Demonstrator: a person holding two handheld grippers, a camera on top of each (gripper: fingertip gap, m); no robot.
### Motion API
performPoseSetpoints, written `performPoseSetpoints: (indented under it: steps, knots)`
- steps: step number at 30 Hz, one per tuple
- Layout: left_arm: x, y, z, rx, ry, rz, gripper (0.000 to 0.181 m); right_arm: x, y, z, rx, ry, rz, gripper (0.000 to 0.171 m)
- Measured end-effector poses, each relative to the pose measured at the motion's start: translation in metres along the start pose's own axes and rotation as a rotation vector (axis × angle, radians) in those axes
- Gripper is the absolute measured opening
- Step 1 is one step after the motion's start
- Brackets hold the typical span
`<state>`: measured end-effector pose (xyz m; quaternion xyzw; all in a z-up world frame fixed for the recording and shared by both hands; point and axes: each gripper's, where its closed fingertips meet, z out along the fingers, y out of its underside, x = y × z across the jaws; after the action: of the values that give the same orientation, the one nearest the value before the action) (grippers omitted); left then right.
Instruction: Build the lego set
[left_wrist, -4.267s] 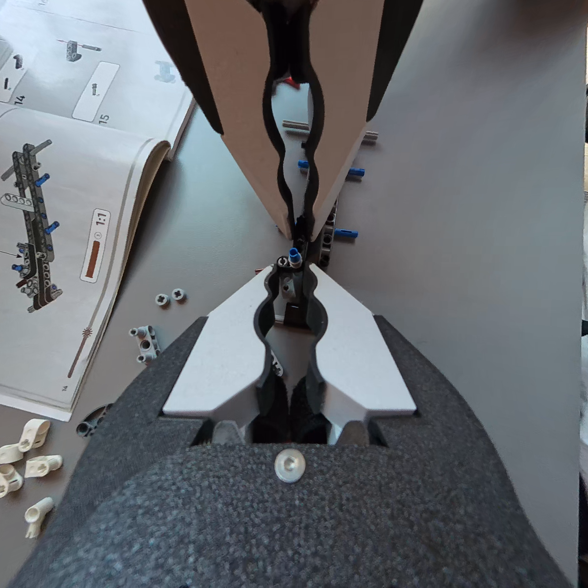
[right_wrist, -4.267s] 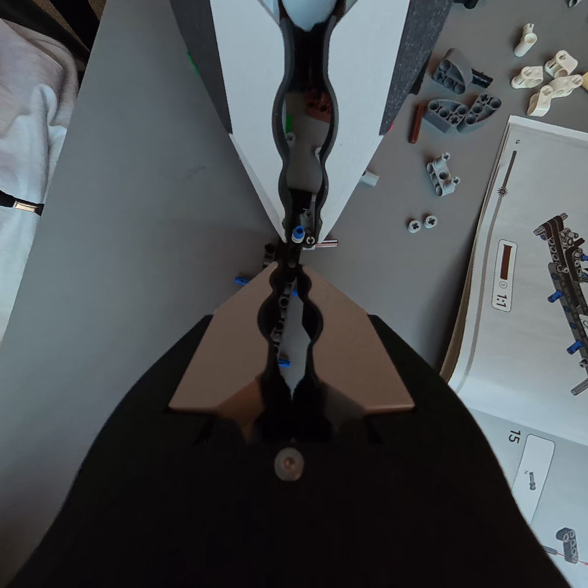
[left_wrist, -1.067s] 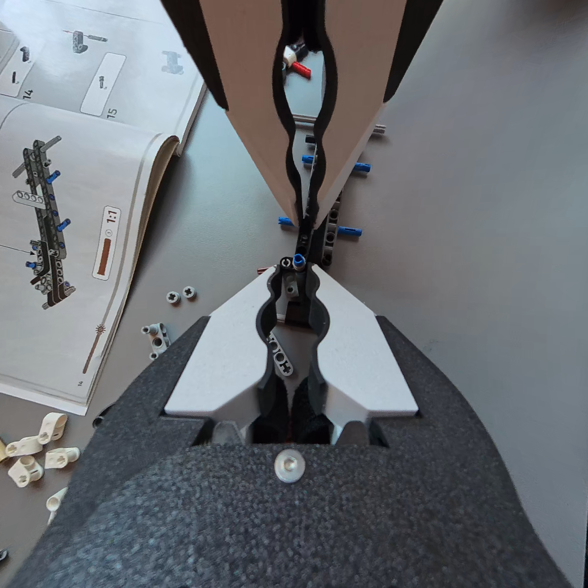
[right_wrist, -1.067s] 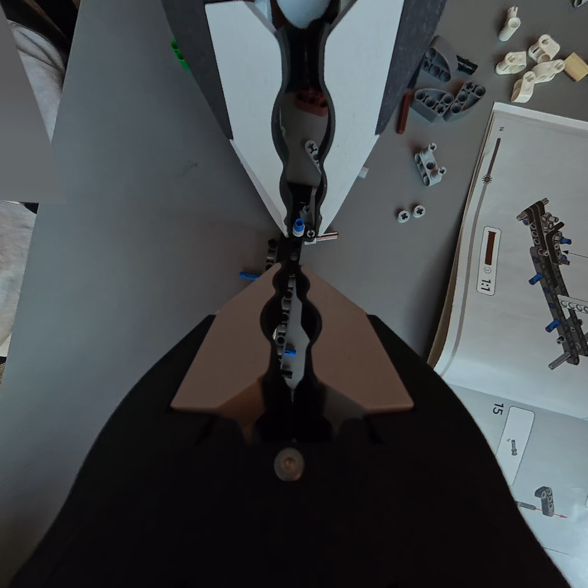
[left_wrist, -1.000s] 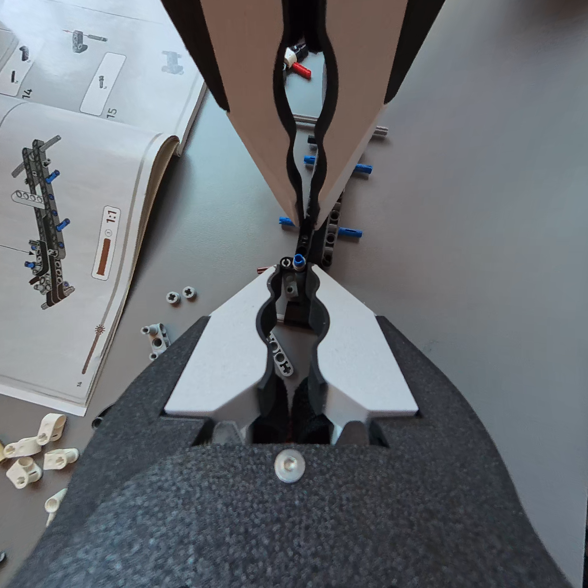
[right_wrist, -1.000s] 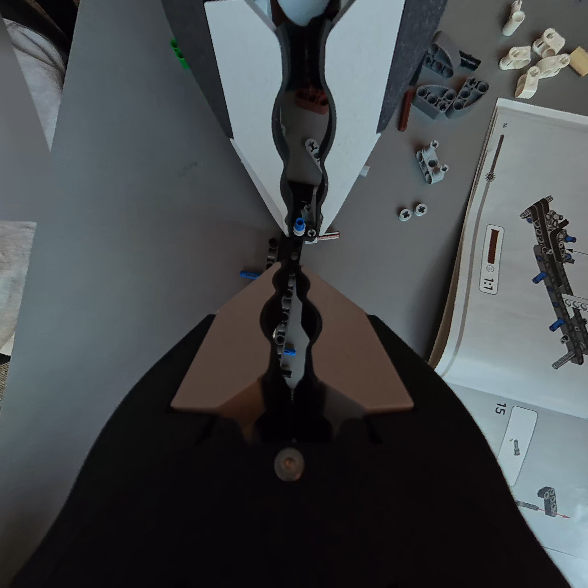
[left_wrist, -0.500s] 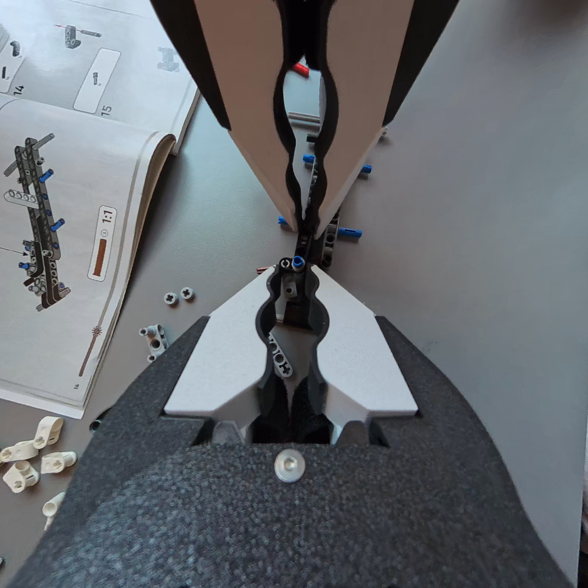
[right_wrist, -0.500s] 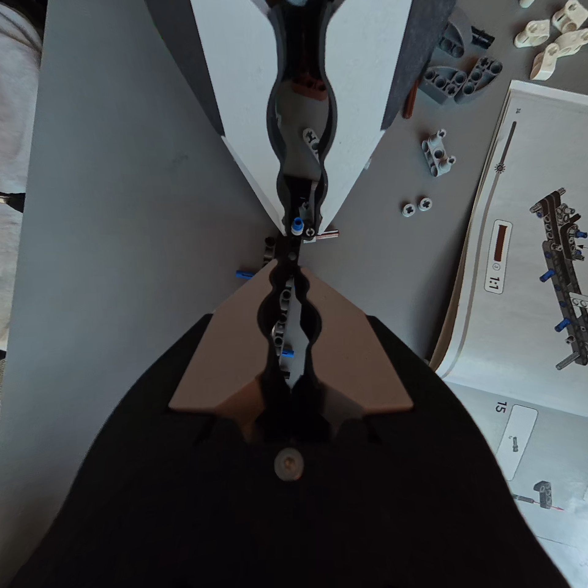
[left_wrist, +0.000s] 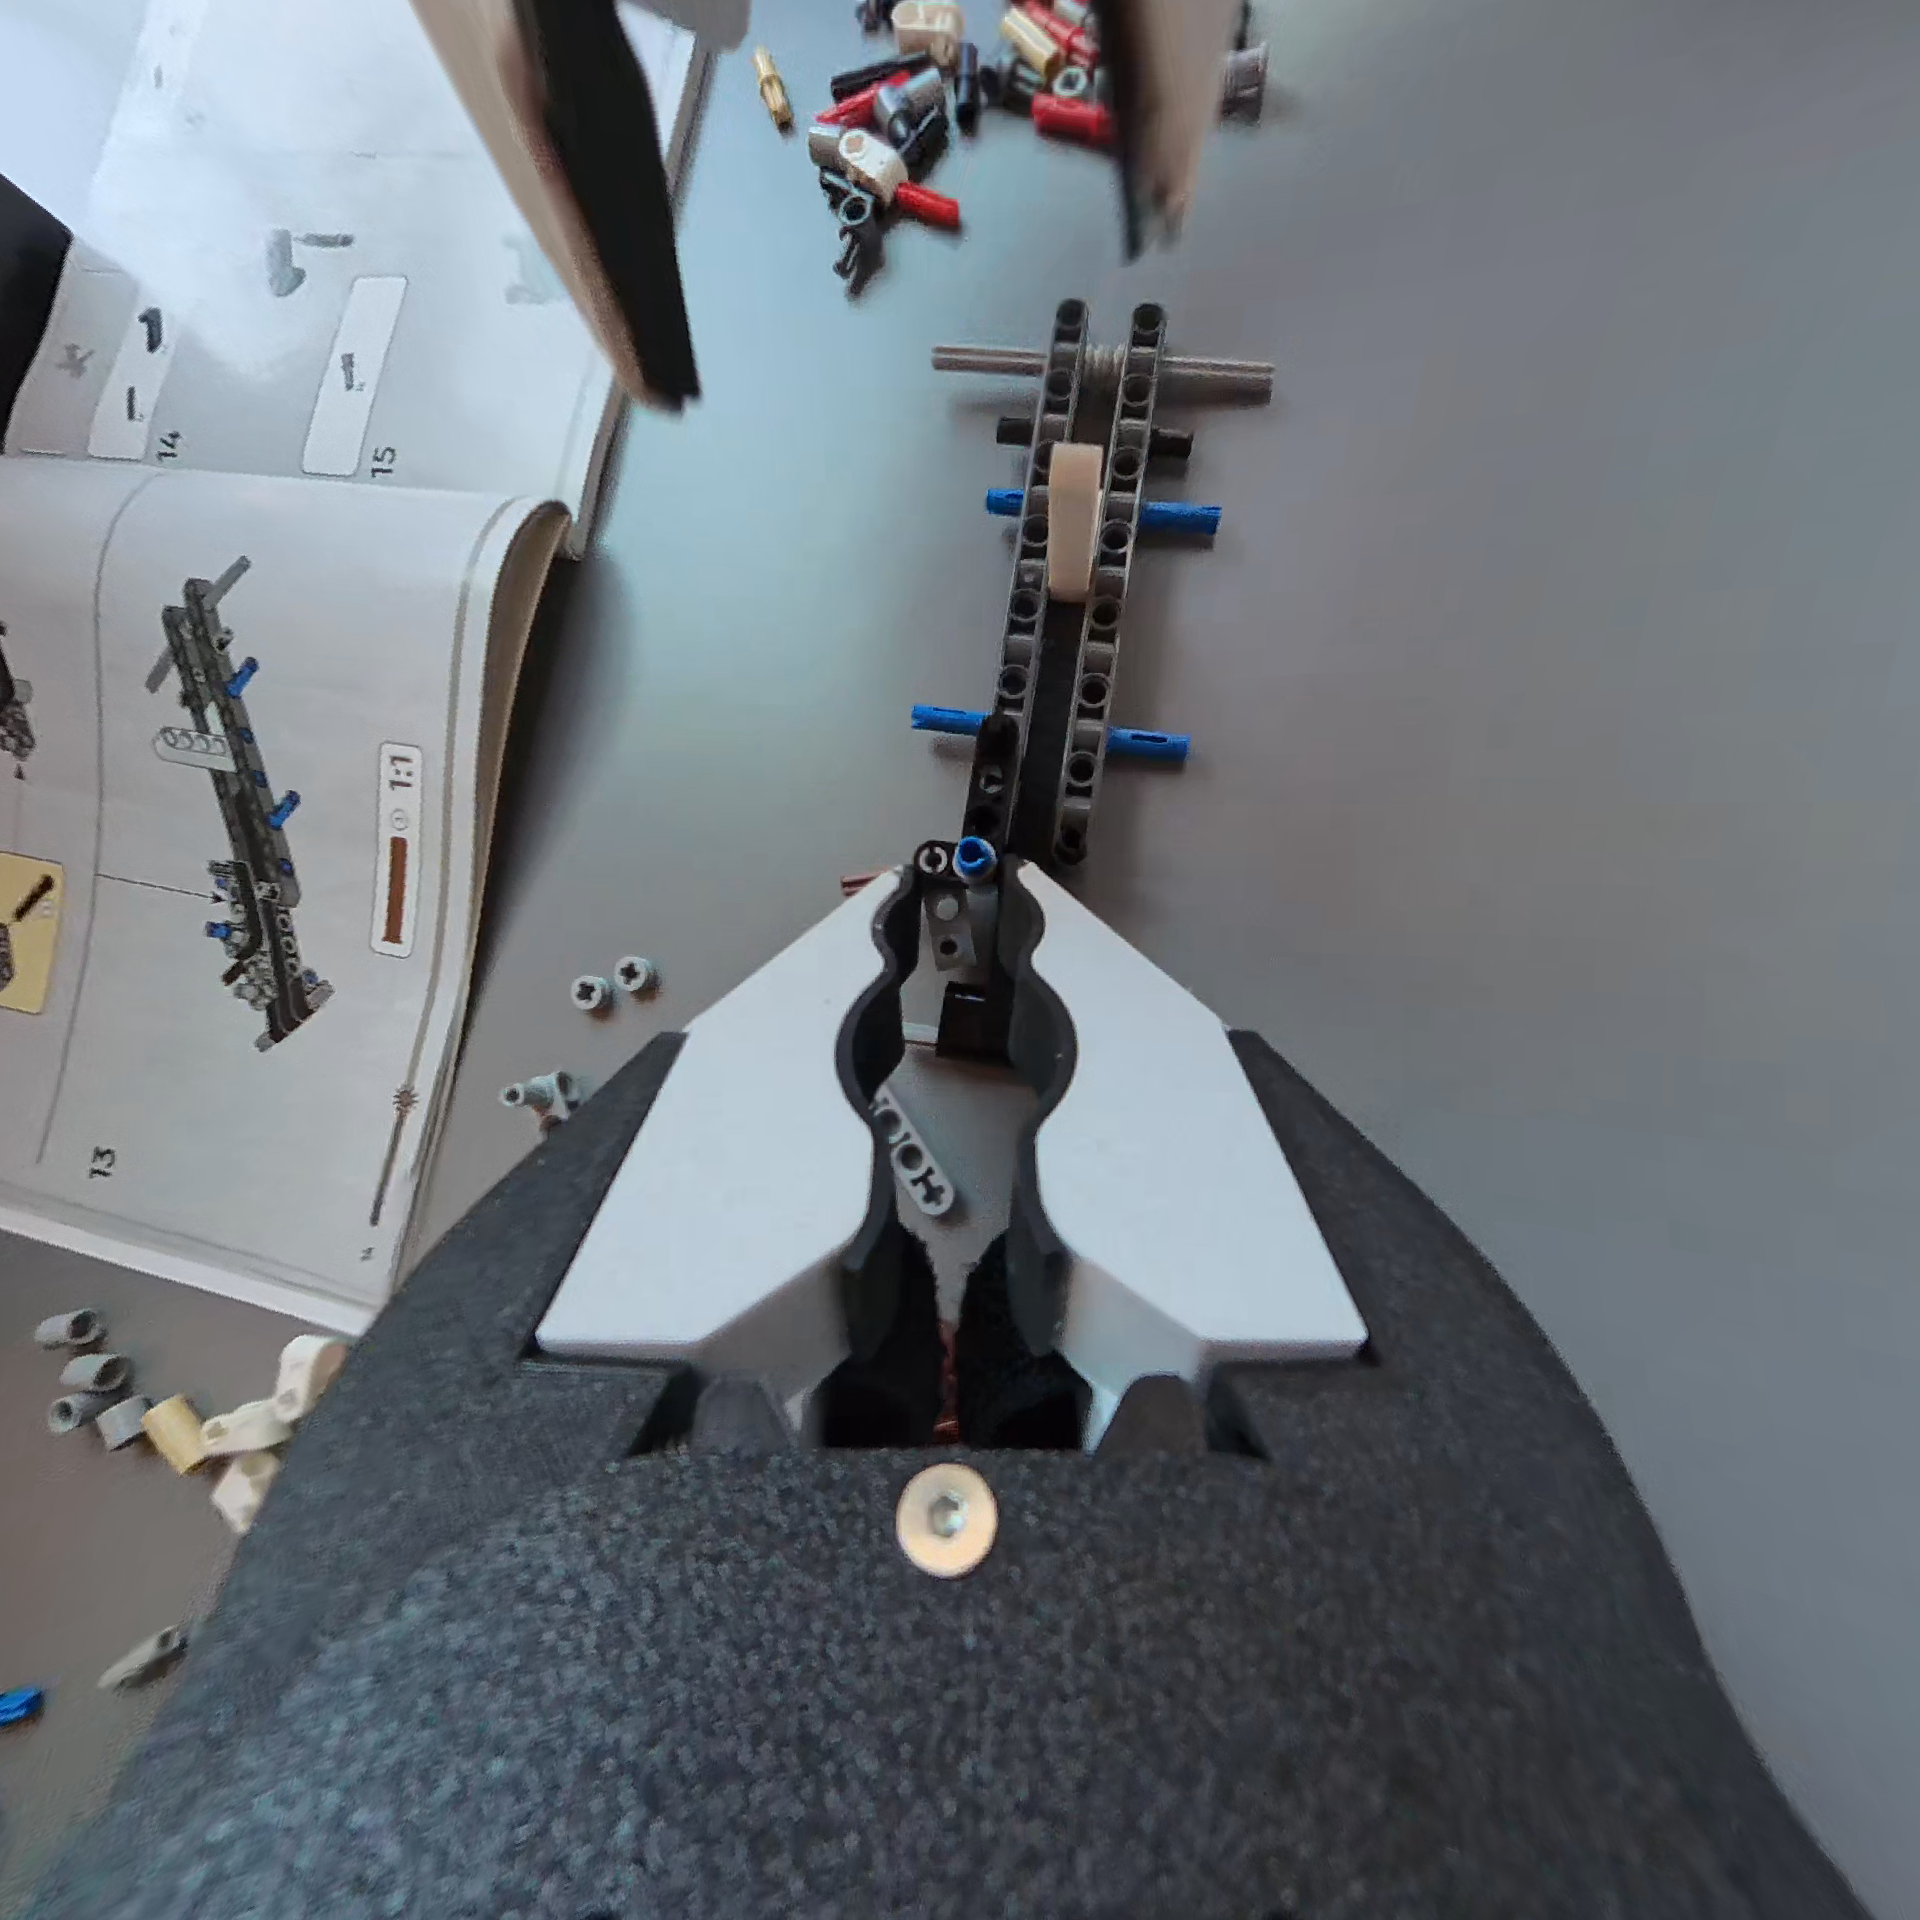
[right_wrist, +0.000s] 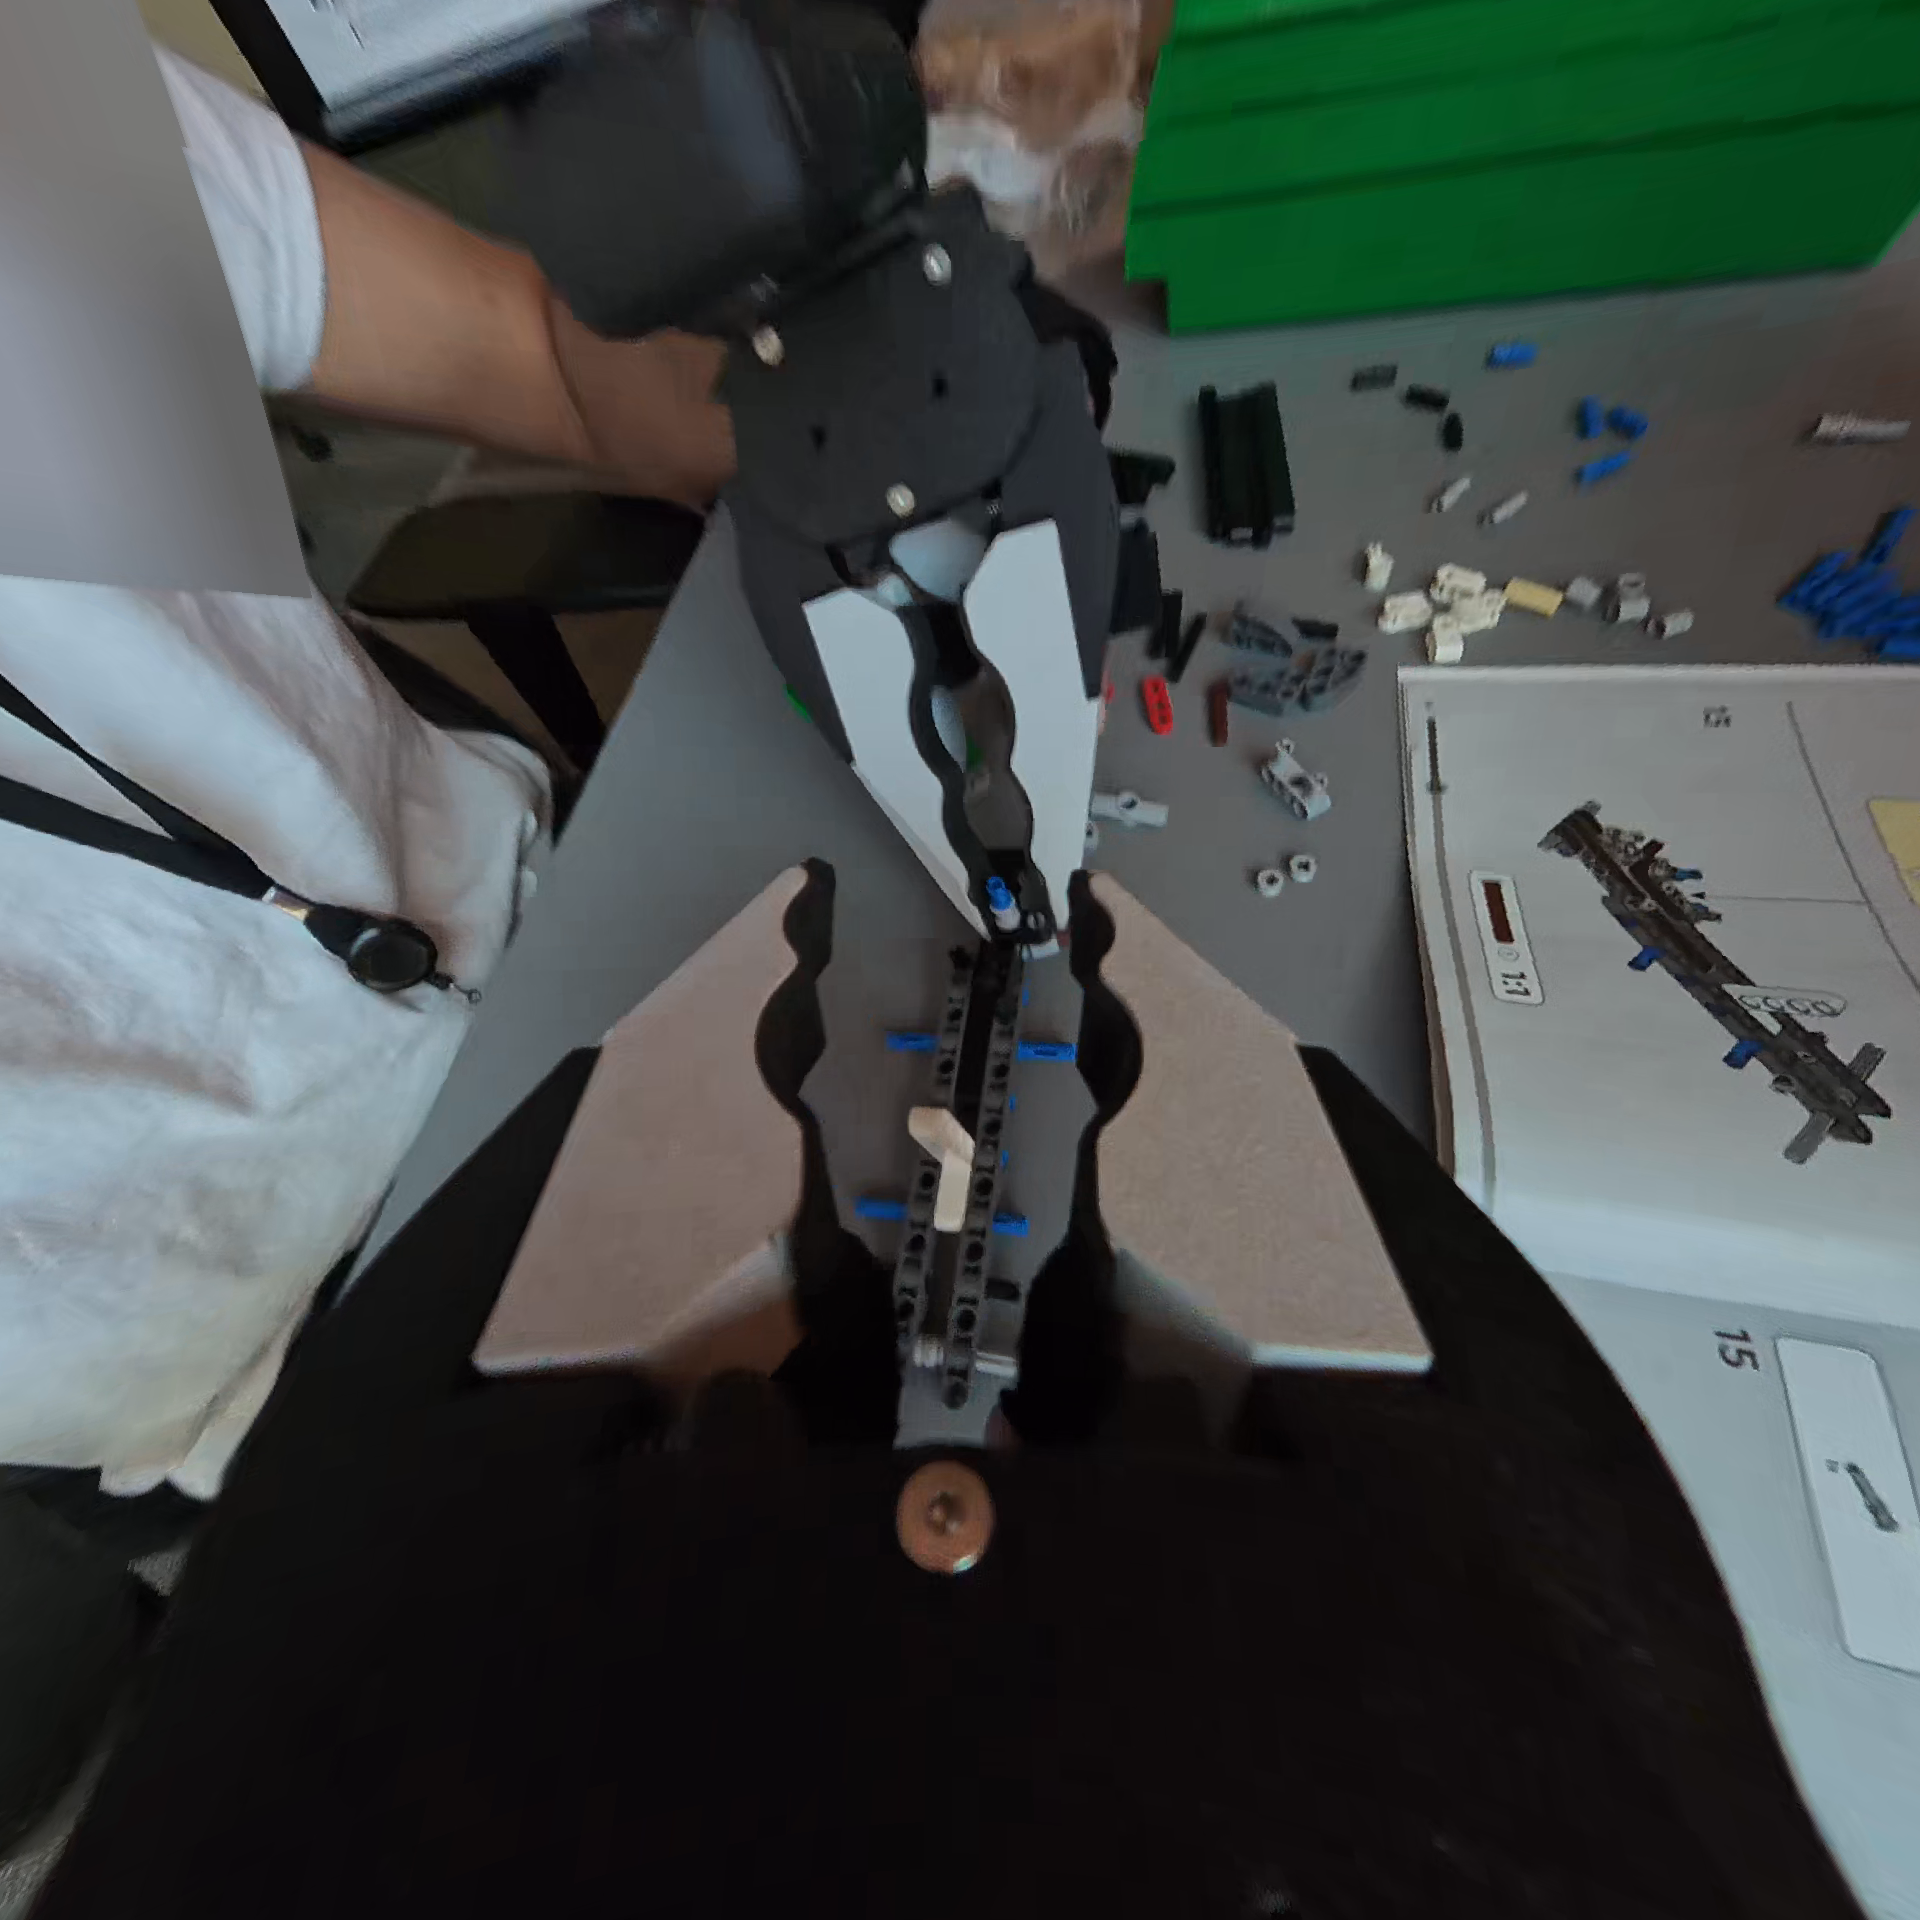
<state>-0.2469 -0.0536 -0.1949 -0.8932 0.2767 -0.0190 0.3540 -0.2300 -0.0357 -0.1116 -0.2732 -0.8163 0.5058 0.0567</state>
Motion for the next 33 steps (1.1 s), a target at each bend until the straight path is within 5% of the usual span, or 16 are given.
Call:
performPoseSetpoints:
  steps: [3,6,11,15,19,24,31,33]
  knots:
    - [0.004,-0.001,0.001,0.007,0.051,-0.054,0.013,-0.023,-0.023,-0.016,0.236,-0.025,0.036,0.028]
    - [0.001,-0.003,-0.001,0.032,0.024,-0.070,0.022,-0.035,-0.032,-0.021,0.317,0.165,-0.149,0.025]
    - [0.009,-0.037,-0.046,0.199,-0.016,-0.036,0.037,-0.054,-0.031,-0.017,0.299,0.458,-0.254,0.014]
    - [0.076,-0.081,-0.085,0.399,0.103,0.151,0.025,-0.078,-0.012,0.014,0.205,0.377,-0.133,0.032]
    - [0.103,-0.079,-0.077,0.285,0.042,0.271,0.024,-0.084,0.006,0.037,0.073,0.434,-0.159,0.032]
    - [0.109,-0.068,-0.061,0.230,-0.032,0.254,0.014,-0.097,-0.002,0.033,0.153,0.409,-0.096,0.026]
    - [0.133,-0.055,-0.046,0.216,0.112,0.077,0.007,-0.099,0.025,0.040,0.061,0.440,0.047,0.053]
    - [0.113,-0.048,-0.047,0.105,0.102,0.105,0.008,-0.094,0.030,0.035,0.080,0.481,0.084,0.042]
